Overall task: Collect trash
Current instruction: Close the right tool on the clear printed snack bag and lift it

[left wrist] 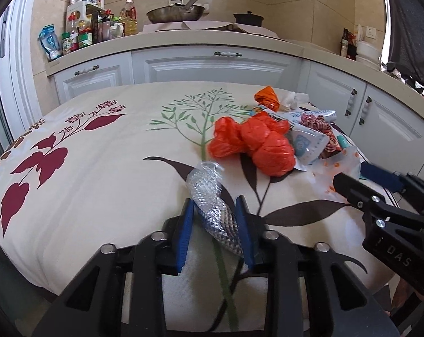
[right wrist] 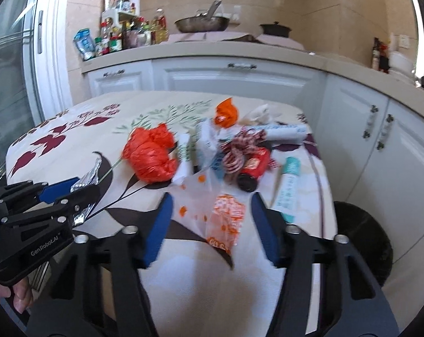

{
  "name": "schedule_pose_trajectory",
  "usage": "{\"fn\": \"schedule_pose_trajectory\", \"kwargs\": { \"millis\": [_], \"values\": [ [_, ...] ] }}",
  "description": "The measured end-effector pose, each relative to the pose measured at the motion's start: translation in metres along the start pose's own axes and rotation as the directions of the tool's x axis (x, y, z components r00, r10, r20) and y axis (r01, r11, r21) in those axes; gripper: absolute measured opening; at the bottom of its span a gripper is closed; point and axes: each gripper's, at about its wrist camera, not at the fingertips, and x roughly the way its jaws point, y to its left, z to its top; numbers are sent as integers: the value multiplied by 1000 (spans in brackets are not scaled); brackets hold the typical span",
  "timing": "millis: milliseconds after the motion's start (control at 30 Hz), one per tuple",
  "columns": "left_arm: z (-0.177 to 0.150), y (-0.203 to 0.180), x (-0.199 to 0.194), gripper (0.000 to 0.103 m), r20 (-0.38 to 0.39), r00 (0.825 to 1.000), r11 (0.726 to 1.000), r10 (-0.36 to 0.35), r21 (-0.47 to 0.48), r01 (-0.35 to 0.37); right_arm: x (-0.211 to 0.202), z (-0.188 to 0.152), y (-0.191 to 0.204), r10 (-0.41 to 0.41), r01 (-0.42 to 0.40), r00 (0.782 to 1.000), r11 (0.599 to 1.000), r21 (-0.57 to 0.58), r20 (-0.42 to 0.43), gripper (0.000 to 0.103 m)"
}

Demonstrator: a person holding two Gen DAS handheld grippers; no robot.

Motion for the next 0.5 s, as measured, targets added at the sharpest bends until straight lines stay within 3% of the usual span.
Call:
{"fn": "schedule_pose_trajectory", "kwargs": {
  "millis": [100,500],
  "values": [
    [1,3,1,26,3,1000,1000,3,-8,-3,2,-3,1,18,-18,1000,1000,-5,-8,19],
    [2,-2,-3,18,23,1000,1000,8,7,-8,-11,-5,-7,9,-9,1000,1000,3,26,15]
  ]
}}
